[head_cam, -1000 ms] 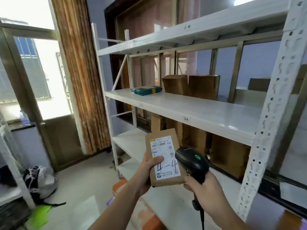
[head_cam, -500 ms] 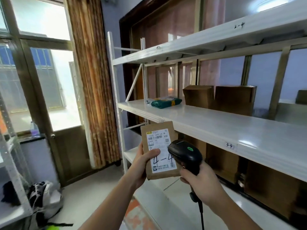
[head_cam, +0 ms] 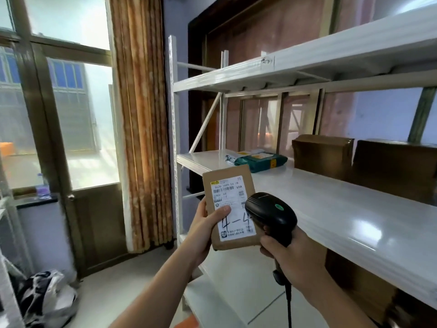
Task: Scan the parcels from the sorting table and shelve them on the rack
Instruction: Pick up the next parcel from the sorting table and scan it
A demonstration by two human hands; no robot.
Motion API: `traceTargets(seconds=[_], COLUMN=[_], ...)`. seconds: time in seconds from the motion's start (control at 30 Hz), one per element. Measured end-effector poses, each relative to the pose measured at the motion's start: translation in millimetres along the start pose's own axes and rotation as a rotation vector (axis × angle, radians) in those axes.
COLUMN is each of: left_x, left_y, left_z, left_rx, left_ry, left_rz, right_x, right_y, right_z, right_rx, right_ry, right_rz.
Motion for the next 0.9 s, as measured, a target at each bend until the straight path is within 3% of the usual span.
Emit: traceTargets(seconds=[0.37, 0.6, 0.9], left_x=[157, 229, 304], left_y=[31, 35, 16], left_z=[-58, -12, 52], left_rx=[0.208, 0.267, 0.336], left_ry=[-0.215, -0.447, -0.589], left_rz=[0.11, 0.151, 0.191], right_x=[121, 154, 191], right_y=[10, 2, 8], right_z=[69, 48, 1], right_rx=[-0.062, -0.136, -0.068], right_ry=[0.169, 0.365, 0.525], right_rz=[0.023, 0.038, 0.097])
Point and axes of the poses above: each hand's wrist, its own x-axis towards the middle knuckle, its own z-axis out of the palm, y = z × x, the point moved 6 cm from there along x, towards the middle knuckle, and after that the axes turned 10 degrees about x, right-handed, at the moved point
